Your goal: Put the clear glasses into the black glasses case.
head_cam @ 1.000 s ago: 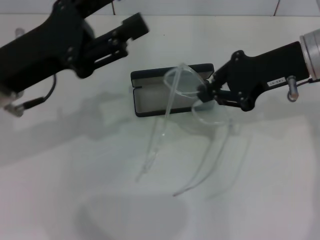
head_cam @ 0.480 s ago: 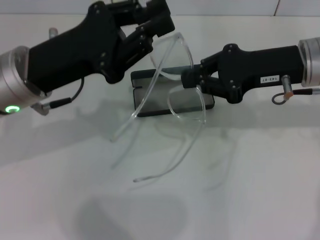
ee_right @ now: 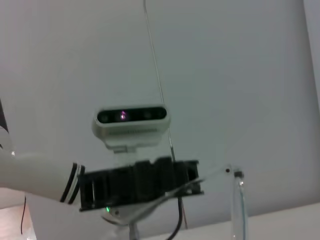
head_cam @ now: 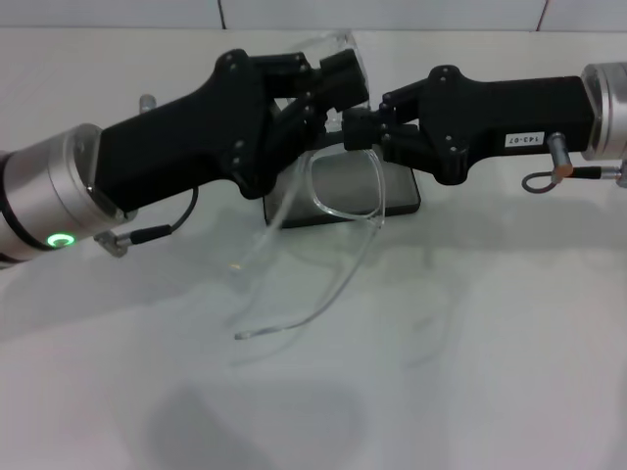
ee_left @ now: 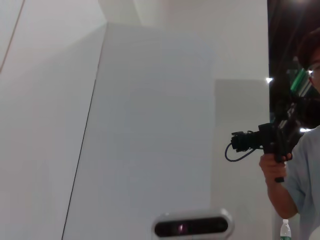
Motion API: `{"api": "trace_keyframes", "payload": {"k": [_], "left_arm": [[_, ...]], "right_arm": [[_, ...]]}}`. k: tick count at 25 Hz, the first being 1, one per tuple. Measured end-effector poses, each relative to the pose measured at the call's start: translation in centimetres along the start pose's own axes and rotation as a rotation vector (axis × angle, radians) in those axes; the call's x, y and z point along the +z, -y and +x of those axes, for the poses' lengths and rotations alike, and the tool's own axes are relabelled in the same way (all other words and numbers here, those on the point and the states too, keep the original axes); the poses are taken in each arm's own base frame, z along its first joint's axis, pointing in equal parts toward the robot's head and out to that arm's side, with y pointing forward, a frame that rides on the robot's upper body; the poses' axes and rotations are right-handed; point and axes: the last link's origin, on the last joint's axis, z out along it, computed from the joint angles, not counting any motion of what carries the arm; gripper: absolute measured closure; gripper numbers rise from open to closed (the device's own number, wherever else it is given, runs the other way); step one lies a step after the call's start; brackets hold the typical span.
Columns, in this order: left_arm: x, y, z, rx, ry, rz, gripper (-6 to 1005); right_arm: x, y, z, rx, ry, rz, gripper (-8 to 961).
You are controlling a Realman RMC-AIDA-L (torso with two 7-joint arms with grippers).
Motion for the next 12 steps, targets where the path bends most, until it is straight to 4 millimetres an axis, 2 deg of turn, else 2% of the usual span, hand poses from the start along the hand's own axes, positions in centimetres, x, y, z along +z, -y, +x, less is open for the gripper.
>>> {"api": "trace_keyframes", "payload": {"k": [12], "left_arm": [[-0.2, -0.4, -1.6, -0.04, 0.011, 0.017, 926]], "right_arm": [[0.1, -0.2, -1.4, -0.019, 0.071, -0.025, 891]]}}
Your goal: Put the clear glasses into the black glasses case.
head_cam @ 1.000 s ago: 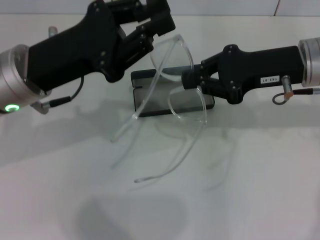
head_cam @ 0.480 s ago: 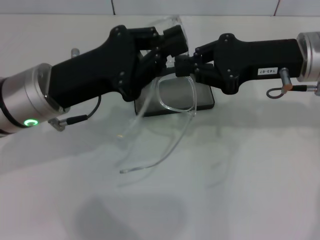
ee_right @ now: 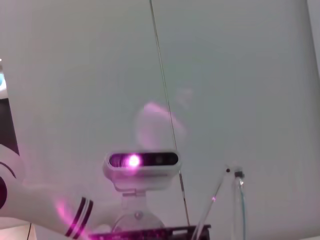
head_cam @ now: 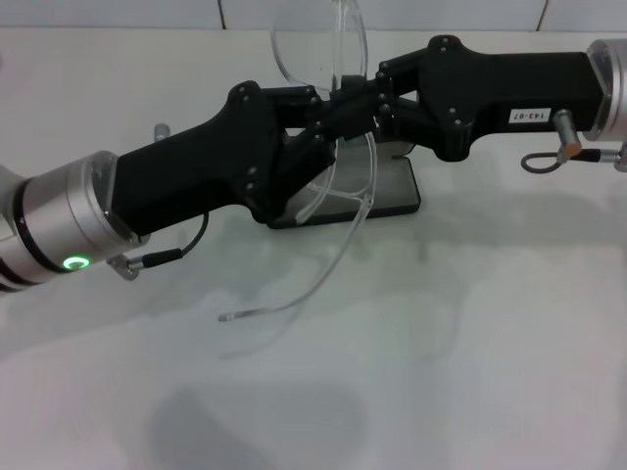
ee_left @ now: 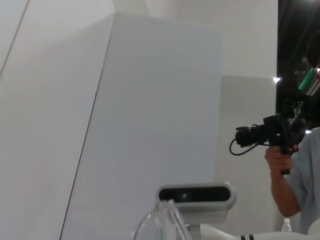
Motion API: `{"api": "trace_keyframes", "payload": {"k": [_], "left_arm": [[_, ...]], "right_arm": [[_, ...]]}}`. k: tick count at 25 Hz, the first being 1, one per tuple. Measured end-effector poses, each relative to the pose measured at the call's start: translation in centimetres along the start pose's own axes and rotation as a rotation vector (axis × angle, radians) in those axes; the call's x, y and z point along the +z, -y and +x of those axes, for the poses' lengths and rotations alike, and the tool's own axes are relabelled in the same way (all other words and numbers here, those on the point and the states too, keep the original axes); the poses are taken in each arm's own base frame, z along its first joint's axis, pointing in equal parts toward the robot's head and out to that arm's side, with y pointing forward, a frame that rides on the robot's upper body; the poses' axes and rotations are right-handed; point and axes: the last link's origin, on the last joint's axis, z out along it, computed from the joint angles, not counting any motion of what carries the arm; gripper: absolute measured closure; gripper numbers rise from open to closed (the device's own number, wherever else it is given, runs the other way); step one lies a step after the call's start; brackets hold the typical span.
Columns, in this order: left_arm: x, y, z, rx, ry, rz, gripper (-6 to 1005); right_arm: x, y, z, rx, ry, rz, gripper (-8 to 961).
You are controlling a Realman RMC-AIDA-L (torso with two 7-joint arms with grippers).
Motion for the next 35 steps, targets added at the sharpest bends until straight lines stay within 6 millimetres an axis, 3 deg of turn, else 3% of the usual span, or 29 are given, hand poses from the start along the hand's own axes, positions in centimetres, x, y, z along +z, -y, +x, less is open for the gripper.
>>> {"api": "trace_keyframes", "payload": {"k": [11, 16, 21, 29, 35], "left_arm": [[-0.2, -0.1, -0.1, 0.01, -0.057, 0.026, 928], [-1.8, -2.2, 0.5, 0.134, -0.139, -0.019, 929], [-1.1, -4.2, -0.2, 0.154, -0.125, -0.164, 930], [-0.1, -4.7, -1.0, 0.154, -0.087, -0.241, 931], [0.0, -4.0, -0.6, 0.177, -0.105, -0.197, 931]], "right_arm": [[-0.9, -0.1, 1.0, 0.046, 0.041, 0.041, 890], [-2.7, 1.2, 1.7, 0.111, 0.132, 0.197, 891], [-3.9, 1.7, 1.3, 0.159, 0.278, 0.275, 891], [-3.9, 1.2, 0.2, 0.145, 0.4, 0.241, 890], [-1.6, 0.0, 0.4, 0.146, 0.341, 0.113, 892]]}}
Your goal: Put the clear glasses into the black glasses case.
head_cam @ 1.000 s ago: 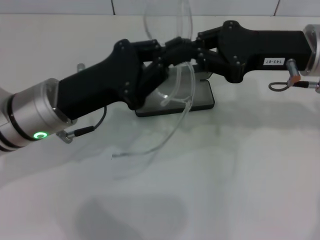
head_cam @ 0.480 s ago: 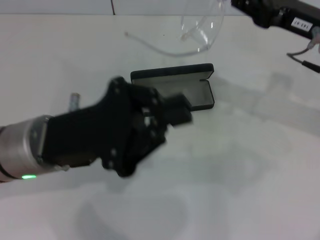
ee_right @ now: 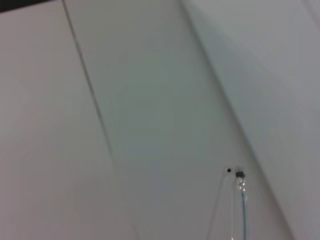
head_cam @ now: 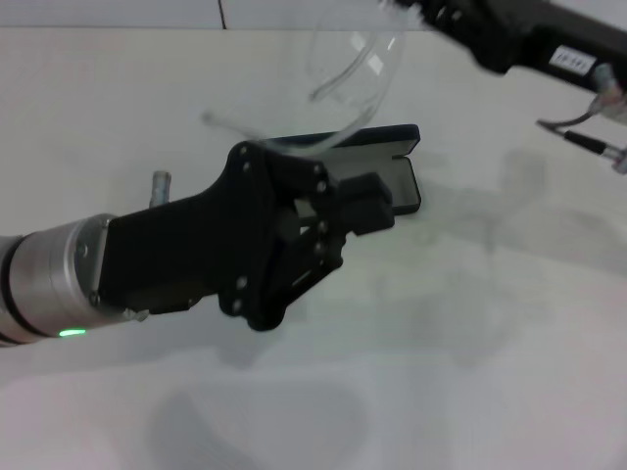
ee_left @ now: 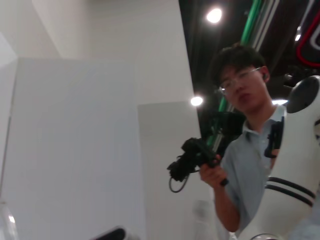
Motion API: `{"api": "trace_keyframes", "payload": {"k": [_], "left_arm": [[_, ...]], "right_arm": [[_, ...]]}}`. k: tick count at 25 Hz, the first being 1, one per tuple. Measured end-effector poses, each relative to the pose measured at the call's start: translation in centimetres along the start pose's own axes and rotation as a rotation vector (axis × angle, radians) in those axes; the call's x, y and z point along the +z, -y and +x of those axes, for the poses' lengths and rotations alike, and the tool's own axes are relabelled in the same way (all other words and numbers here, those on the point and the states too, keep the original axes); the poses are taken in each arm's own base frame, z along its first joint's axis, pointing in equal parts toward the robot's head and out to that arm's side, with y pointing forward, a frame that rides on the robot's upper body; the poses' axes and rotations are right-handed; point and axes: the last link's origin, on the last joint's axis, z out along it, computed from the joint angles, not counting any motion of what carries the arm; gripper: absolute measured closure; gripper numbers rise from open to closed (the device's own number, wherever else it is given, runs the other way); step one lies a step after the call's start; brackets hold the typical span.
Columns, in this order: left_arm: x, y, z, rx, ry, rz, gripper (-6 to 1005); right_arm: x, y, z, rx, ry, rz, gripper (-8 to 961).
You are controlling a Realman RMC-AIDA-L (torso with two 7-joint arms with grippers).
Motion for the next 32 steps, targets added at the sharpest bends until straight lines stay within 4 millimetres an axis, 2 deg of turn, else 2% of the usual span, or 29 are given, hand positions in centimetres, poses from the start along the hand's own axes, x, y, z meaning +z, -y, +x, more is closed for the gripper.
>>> {"api": "trace_keyframes", "payload": {"k": [8, 14, 19, 26, 29, 32], "left_arm": [[0.0, 1.1, -0.1, -0.011, 0.013, 0.067, 932], [-0.4, 3.0, -0.1, -0.119, 0.051, 0.162, 932], [-0.5, 3.7, -0.1, -0.185, 0.071, 0.181, 932], [-1.1, 3.7, 0.3, -0.183, 0.064, 0.199, 933], [-2.1, 3.3, 1.1, -0.148, 0.049, 0.218, 933], [-3.3, 2.4, 1.6, -0.122, 0.072, 0.227, 933]], "right_arm": [[1.4, -0.8, 1.2, -0.001, -0.083, -0.075, 891], [1.7, -1.2, 1.4, -0.006, -0.103, -0.101, 891], [2.1, -1.3, 1.4, -0.011, -0.117, -0.118, 890], [1.8, -1.0, 1.3, -0.018, -0.118, -0.092, 889], [1.3, -0.1, 1.0, -0.039, -0.139, -0.045, 889], [1.0, 1.2, 0.5, -0.078, -0.239, 0.009, 889]]}}
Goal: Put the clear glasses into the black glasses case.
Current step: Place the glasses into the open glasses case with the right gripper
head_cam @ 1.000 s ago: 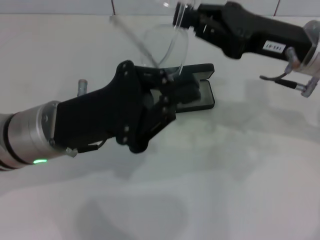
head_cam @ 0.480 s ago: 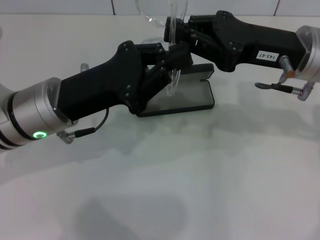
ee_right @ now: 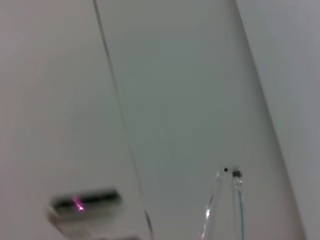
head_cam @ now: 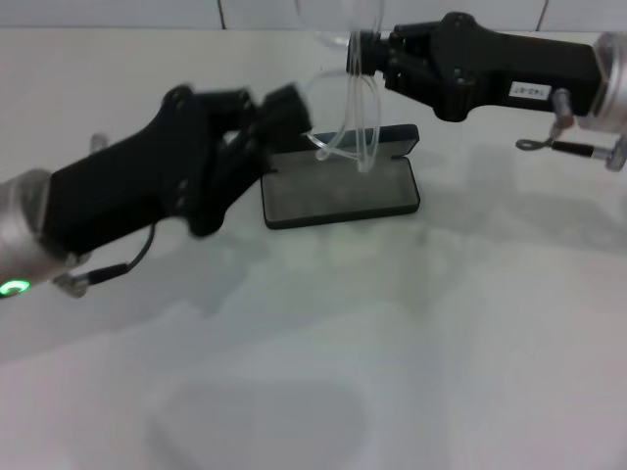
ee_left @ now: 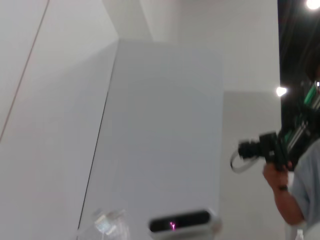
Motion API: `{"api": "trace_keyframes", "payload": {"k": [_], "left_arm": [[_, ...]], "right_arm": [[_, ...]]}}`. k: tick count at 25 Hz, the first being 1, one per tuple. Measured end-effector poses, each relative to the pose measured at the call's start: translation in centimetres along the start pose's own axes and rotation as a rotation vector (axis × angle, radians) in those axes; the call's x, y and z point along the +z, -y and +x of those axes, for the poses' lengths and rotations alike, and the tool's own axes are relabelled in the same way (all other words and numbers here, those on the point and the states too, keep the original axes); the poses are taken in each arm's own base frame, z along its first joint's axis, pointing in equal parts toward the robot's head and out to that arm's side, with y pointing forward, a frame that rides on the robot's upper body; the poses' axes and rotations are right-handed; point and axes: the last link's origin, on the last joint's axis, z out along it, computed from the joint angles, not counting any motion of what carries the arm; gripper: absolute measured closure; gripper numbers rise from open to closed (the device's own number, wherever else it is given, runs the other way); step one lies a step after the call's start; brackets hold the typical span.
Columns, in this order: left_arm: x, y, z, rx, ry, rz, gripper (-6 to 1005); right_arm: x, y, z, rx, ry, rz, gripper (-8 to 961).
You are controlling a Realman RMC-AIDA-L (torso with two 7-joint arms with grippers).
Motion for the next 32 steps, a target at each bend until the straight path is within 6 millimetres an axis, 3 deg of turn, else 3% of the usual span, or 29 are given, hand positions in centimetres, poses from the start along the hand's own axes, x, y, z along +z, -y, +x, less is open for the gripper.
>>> {"api": "trace_keyframes", "payload": {"k": [4, 10, 13, 19, 23, 32], "left_arm": [[-2.0, -0.5, 0.2, -0.025, 0.096, -0.005, 933], [-4.1, -0.9, 0.2, -0.063, 0.131, 0.044, 932], [-4.1, -1.0, 0.0, -0.062, 0.131, 0.045, 932], [-3.7, -1.0, -0.2, -0.064, 0.138, 0.037, 932], [-3.7, -0.9, -0.3, -0.058, 0.132, 0.045, 933], [-3.9, -0.7, -0.2, -0.044, 0.128, 0.067, 932]], "right_arm": [[0.6, 1.9, -1.3, -0.046, -0.291, 0.038, 888], [4.3, 3.4, -4.6, -0.203, -0.719, 0.049, 888], [6.2, 3.6, -4.7, -0.266, -0.883, 0.047, 887], [10.0, 3.2, -2.7, -0.435, -1.171, 0.039, 887], [11.3, 3.0, -1.3, -0.497, -1.231, 0.03, 886], [11.9, 3.2, -0.2, -0.556, -1.236, 0.05, 885]]}}
